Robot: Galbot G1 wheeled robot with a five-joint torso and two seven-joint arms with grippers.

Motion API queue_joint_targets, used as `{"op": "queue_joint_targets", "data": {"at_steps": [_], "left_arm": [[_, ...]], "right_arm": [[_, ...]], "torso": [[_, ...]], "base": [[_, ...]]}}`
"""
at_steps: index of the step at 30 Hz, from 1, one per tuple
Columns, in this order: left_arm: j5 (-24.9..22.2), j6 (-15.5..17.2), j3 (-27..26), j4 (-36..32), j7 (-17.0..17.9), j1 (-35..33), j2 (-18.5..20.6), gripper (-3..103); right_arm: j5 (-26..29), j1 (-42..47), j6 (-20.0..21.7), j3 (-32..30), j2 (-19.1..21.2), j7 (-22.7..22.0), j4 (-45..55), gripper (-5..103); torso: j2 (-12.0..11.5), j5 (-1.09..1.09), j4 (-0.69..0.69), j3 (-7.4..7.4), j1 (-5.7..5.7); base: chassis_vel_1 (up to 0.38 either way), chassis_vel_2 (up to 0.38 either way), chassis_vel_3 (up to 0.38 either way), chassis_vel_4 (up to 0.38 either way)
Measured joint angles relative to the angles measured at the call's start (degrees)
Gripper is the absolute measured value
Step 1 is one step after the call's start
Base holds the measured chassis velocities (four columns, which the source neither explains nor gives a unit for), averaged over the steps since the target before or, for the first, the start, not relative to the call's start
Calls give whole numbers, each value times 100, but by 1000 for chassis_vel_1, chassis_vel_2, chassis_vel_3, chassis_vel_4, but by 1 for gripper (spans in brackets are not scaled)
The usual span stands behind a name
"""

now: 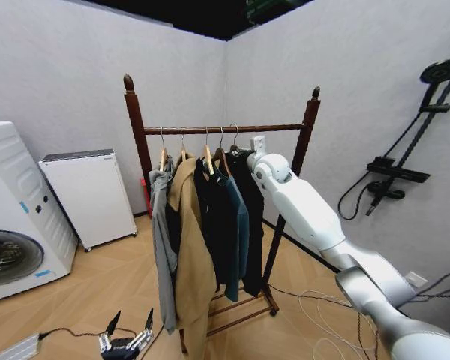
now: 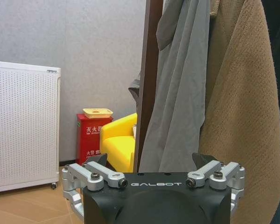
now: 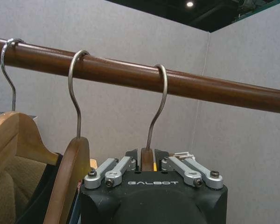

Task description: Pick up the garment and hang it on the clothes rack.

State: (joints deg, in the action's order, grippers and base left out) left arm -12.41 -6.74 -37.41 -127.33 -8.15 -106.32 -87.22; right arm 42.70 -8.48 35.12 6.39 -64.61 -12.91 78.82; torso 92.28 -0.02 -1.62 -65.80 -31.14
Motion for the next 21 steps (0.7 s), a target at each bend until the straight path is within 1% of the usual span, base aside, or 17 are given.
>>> {"op": "queue_joint_targets", "data": {"at_steps": [1,3,4,5,7,8,10,11,12,14,15,16,17,18,19,20,21], "left_arm": [[0,0,-1,0,1,0,0,100],[0,0,-1,0,0,0,0,100],[0,0,-1,0,0,0,0,100],[0,0,-1,0,1,0,1,100],[0,0,-1,0,1,0,0,100],[0,0,-1,0,1,0,0,100],[0,0,-1,0,1,0,0,100],[0,0,0,0,1,0,0,100],[0,0,0,0,1,0,0,100],[0,0,0,0,0,0,0,100],[0,0,0,0,0,0,0,100],[0,0,-1,0,1,0,0,100],[0,0,-1,0,1,0,0,100],[0,0,-1,0,1,0,0,100],[0,0,-1,0,2,0,0,100],[0,0,-1,0,2,0,0,100],[0,0,0,0,-1,0,0,100]], "right_arm": [[42,22,-10,-24,20,-6,29,21],[176,83,-9,-90,73,-55,128,32],[176,83,-9,-90,73,-55,128,32],[344,220,18,-195,170,-140,307,38],[473,505,72,-363,359,-205,663,49],[473,505,72,-363,359,-205,663,49],[617,858,145,-573,542,-328,1136,60],[693,1059,177,-691,649,-394,1424,60],[693,1059,177,-691,649,-394,1424,60],[896,1513,243,-979,870,-568,2043,71],[896,1513,243,-979,870,-568,2043,71],[962,1746,262,-1115,954,-635,2302,77],[962,1746,262,-1115,954,-635,2302,77],[1005,2150,280,-1401,1058,-694,2659,87],[998,2737,289,-1740,1153,-727,2998,92],[998,2737,289,-1740,1153,-727,2998,92],[954,3128,274,-1903,1186,-730,3181,96]], "torso": [[0,1,1,0,0],[0,2,1,0,0],[0,2,1,0,0],[0,1,1,0,1],[0,3,0,0,0],[0,3,0,0,0],[0,3,0,0,0],[0,3,-1,0,0],[0,3,-1,0,0],[0,1,-1,0,0],[0,1,-1,0,0],[1,2,-1,0,1],[1,2,-1,0,1],[0,1,1,0,0],[0,1,1,1,1],[0,1,1,1,1],[1,4,-1,1,1]], "base": [[0,0,0,0],[0,0,0,0],[0,0,0,0],[0,0,0,0],[0,0,0,0],[0,0,0,0],[0,0,0,0],[0,0,0,0],[0,0,0,0],[0,0,0,0],[0,0,0,0],[0,0,0,0],[0,0,0,0],[0,0,0,0],[0,0,0,0],[0,0,0,0],[0,0,0,0]]}}
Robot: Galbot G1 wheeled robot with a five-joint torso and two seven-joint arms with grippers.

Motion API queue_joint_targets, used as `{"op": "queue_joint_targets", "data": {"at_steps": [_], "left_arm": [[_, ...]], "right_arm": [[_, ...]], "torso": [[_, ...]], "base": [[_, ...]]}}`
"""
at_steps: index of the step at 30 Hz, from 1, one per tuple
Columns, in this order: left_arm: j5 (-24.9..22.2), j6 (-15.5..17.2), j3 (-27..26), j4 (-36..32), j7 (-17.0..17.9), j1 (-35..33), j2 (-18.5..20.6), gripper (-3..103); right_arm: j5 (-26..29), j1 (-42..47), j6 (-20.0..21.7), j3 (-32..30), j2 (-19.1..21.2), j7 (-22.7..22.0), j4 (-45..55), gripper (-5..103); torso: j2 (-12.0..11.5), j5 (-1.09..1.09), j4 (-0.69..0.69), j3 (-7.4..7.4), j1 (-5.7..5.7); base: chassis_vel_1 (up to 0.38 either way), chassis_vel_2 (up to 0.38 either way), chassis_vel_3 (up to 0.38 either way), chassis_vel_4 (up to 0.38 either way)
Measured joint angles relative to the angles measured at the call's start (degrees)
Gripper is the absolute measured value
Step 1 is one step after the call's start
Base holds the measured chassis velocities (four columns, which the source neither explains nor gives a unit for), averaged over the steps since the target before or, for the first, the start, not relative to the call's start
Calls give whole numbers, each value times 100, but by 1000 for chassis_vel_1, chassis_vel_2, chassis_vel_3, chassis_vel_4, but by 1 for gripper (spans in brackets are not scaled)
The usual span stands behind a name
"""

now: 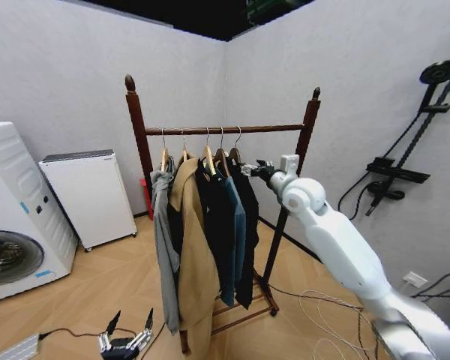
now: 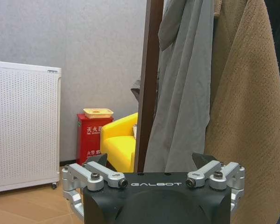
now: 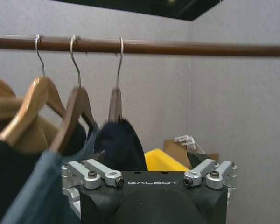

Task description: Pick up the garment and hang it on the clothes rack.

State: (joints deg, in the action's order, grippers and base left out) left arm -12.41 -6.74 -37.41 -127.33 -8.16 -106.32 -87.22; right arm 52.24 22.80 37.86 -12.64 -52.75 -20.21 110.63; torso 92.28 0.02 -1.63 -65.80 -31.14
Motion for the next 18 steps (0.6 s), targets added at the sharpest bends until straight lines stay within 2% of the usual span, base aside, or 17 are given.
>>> {"op": "queue_joint_targets", "data": {"at_steps": [1,2,5,6,9,18], "left_arm": [[0,0,0,0,2,0,0,100],[0,0,0,0,2,0,0,100],[0,0,1,0,-2,-1,0,100],[0,0,1,0,-2,-1,0,100],[0,0,-1,0,2,0,0,100],[0,0,0,0,2,0,1,100]], "right_arm": [[-118,418,-37,-190,24,-3,196,99],[-118,418,-37,-190,24,-3,196,99],[-747,1533,-204,-740,-37,31,677,100],[-747,1533,-204,-740,-37,31,677,100],[-1322,2738,-278,-1231,-309,146,1096,100],[-2021,3681,-548,-1516,-805,260,1375,100]], "torso": [[0,1,-1,0,0],[0,1,-1,0,0],[0,-2,1,-1,0],[0,-2,1,-1,0],[0,-1,-1,-1,0],[-1,-2,2,-1,-2]], "base": [[0,0,0,0],[0,0,0,0],[0,0,0,0],[0,0,0,0],[0,0,0,0],[0,0,0,0]]}}
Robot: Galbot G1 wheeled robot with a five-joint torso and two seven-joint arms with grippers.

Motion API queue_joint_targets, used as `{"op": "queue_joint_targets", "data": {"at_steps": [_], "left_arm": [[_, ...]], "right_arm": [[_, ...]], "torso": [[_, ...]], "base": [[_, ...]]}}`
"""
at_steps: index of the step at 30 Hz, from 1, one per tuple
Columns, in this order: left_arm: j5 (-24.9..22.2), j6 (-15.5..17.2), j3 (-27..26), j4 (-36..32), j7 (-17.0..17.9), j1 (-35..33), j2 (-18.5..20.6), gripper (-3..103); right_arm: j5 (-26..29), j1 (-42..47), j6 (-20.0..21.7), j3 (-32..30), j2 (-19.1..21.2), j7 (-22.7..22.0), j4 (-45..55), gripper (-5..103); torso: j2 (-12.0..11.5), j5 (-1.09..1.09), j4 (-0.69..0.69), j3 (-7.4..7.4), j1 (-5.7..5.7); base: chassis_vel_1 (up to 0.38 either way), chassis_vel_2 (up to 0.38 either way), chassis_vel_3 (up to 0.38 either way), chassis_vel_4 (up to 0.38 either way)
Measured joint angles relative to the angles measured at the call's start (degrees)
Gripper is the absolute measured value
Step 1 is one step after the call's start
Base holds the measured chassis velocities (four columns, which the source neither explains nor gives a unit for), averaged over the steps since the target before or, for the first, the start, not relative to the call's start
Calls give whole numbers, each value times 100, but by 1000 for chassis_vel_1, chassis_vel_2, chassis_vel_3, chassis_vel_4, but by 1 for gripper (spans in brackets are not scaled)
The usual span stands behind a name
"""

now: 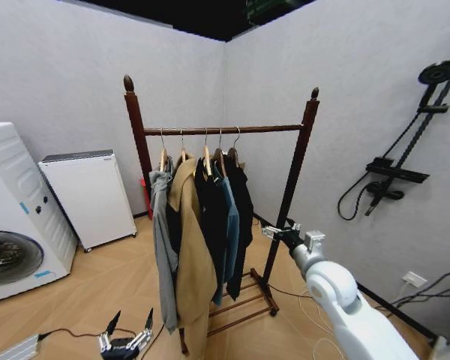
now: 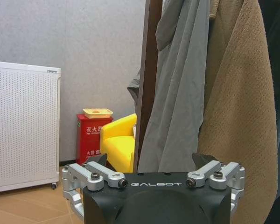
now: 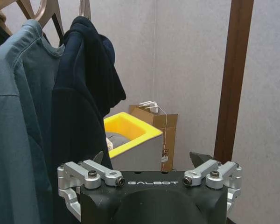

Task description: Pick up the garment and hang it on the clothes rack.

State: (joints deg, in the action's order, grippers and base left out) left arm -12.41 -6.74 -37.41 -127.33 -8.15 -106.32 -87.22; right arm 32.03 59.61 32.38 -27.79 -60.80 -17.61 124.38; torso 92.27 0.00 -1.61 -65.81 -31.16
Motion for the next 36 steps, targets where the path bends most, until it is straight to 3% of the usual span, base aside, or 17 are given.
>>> {"op": "queue_joint_targets", "data": {"at_steps": [18,36], "left_arm": [[0,0,0,0,0,-1,0,100],[0,0,0,1,0,0,0,100]], "right_arm": [[-177,163,-205,-53,-140,-94,154,100],[-304,403,-215,-48,-295,-52,357,100]], "torso": [[3,0,-1,2,6],[-1,0,-1,0,0]], "base": [[74,-86,-87,68],[-60,-58,-57,-64]]}}
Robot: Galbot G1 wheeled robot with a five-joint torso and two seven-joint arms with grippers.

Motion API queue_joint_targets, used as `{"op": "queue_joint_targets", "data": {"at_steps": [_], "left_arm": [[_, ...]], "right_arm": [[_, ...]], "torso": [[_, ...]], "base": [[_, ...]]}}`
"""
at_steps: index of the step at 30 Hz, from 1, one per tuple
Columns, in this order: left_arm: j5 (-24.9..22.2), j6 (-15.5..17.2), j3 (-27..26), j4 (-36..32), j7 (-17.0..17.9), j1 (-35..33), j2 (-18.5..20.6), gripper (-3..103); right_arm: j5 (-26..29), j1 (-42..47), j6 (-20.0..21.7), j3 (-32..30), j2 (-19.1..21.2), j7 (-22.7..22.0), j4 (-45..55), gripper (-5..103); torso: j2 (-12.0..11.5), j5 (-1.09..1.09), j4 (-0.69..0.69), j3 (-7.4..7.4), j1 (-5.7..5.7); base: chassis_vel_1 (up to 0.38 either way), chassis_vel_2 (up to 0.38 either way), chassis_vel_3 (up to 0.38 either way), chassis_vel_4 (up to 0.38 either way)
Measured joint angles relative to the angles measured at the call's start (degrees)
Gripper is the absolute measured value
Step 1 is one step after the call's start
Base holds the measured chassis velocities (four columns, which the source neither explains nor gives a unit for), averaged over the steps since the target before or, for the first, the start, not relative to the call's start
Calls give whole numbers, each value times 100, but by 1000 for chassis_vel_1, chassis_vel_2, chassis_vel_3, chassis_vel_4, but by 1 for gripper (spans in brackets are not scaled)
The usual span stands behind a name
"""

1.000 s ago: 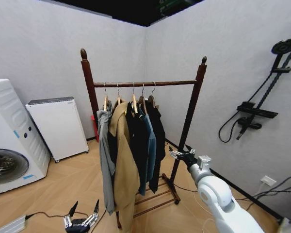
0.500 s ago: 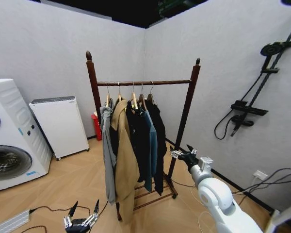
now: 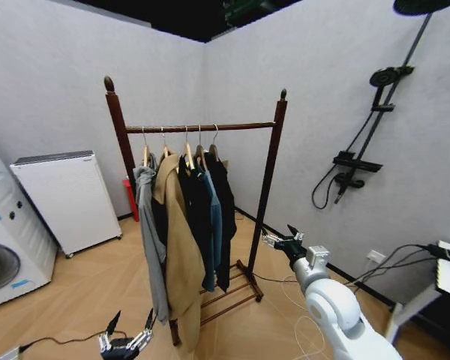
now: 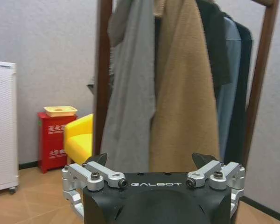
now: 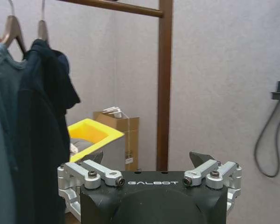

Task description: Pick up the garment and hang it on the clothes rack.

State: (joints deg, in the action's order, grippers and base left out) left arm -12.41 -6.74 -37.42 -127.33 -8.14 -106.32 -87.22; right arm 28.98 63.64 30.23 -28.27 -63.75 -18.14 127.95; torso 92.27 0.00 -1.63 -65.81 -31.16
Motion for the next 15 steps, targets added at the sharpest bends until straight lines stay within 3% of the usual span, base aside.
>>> {"op": "queue_joint_targets", "data": {"at_steps": [15], "left_arm": [[0,0,1,0,0,0,0,100]], "right_arm": [[-29,-33,-69,-12,-28,57,-61,100]], "torso": [[2,-1,1,1,3]], "base": [[-52,-194,-183,-52]]}}
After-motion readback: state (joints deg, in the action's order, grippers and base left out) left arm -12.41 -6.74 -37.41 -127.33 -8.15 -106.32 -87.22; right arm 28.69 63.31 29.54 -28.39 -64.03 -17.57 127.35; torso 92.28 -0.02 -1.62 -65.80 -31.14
